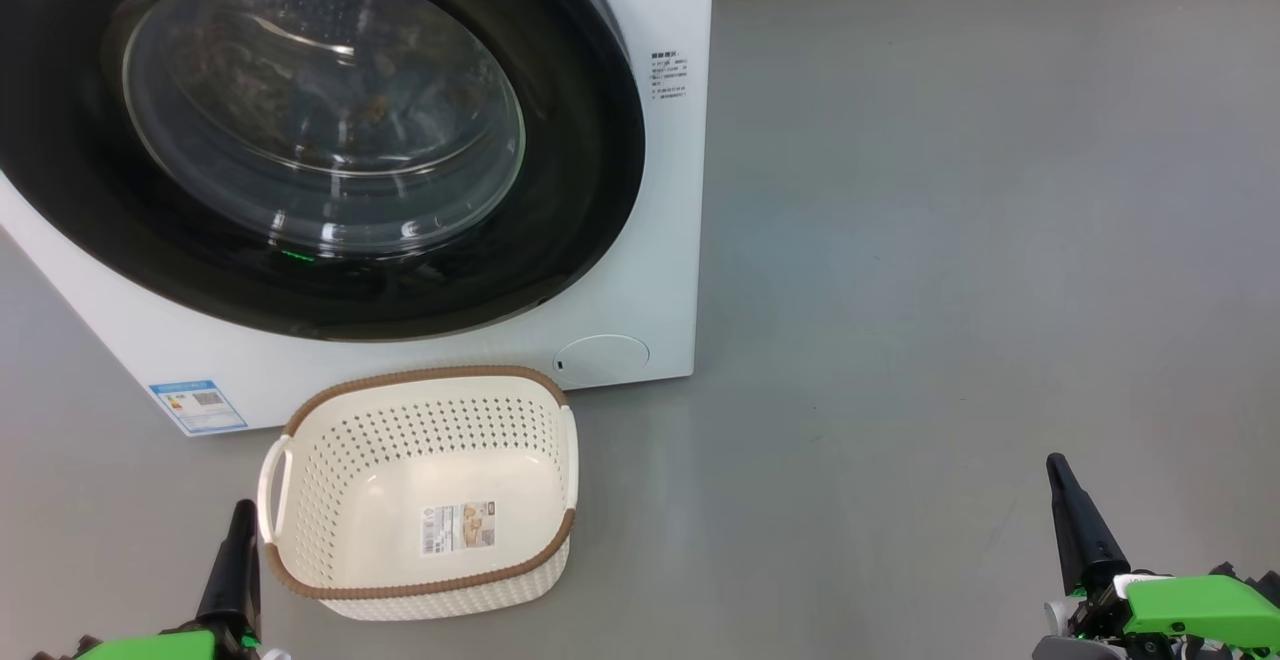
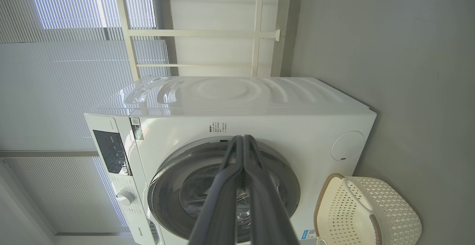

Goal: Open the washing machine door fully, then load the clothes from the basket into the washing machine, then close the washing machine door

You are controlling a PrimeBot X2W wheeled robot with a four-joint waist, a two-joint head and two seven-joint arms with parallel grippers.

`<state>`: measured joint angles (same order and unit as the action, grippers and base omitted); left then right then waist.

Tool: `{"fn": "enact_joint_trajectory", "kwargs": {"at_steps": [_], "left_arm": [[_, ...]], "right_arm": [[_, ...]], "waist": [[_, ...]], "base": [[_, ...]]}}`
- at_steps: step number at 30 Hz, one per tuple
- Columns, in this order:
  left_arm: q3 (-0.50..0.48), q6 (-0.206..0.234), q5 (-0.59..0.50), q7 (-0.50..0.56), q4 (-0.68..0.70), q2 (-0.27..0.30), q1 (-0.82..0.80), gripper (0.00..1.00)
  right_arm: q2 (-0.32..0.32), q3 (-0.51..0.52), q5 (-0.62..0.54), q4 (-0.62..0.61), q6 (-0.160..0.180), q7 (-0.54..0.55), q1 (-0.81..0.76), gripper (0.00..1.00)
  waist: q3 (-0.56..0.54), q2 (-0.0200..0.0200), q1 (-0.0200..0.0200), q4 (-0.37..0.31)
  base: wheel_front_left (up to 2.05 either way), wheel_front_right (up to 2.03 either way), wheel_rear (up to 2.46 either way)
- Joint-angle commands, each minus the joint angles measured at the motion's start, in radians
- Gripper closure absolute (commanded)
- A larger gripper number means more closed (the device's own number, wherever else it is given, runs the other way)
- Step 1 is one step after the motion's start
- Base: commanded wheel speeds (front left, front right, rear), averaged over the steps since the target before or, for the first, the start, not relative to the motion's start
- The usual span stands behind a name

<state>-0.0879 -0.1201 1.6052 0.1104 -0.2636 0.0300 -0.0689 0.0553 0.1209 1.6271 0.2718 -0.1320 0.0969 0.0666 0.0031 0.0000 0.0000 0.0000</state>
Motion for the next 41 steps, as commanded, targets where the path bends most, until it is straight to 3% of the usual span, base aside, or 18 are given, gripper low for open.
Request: {"fn": "enact_joint_trajectory", "kwargs": {"at_steps": [1,41], "left_arm": [[-0.026,-0.011,0.004,0.003,0.018,0.02,-0.039,1.0],[-0.026,-0.011,0.004,0.003,0.018,0.02,-0.039,1.0]], "right_arm": [[0.002,-0.016,-0.011,-0.027,0.001,0.009,0.041,1.0],[-0.001,-0.011,-0.015,-0.027,0.001,0.013,0.041,1.0]], "waist": [[0.0,0.0,0.0,0.0],[0.0,0.0,0.0,0.0]], "base": [[0.0,0.0,0.0],[0.0,0.0,0.0]]}}
